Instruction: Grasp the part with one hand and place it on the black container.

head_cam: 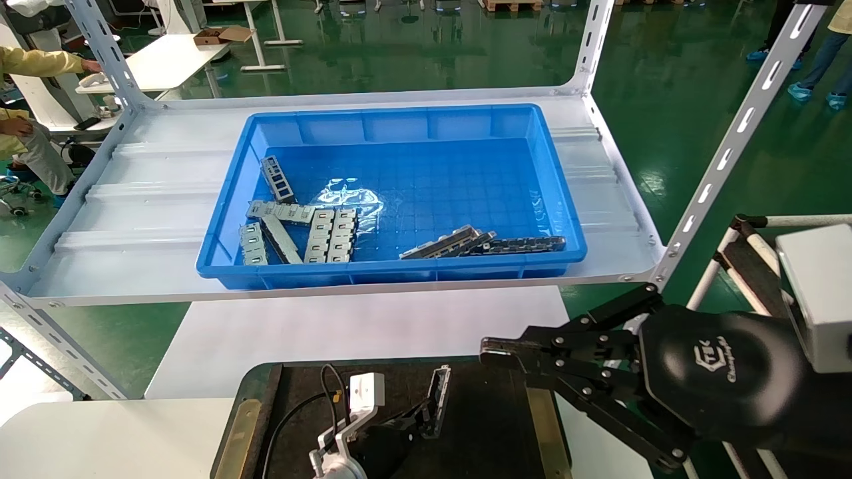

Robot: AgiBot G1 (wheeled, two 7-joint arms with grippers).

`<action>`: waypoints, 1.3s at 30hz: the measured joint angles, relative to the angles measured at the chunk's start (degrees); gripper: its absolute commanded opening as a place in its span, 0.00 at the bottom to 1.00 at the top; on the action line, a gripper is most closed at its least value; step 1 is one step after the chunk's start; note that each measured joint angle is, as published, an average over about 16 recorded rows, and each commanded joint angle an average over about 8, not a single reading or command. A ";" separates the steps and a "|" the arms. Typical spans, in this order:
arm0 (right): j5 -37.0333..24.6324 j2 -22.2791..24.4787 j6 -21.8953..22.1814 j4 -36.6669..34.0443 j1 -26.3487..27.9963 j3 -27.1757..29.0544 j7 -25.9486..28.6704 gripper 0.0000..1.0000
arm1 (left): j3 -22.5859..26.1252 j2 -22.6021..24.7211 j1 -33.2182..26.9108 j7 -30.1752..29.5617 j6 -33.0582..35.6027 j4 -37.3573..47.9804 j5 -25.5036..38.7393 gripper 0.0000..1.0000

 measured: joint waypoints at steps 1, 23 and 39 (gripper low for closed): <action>0.00 0.00 0.00 0.00 0.00 0.00 0.00 0.00 | 0.48 0.01 -0.08 -0.37 -0.36 -0.04 -0.23 0.00; 0.05 0.03 0.03 0.00 0.02 -0.07 -0.03 1.00 | 8.47 -0.33 -1.43 -5.57 -6.50 -1.36 -4.50 1.00; 0.08 0.05 0.05 0.00 0.03 -0.12 -0.06 1.00 | 10.52 -2.77 -2.53 -4.72 -6.82 -5.88 -3.54 1.00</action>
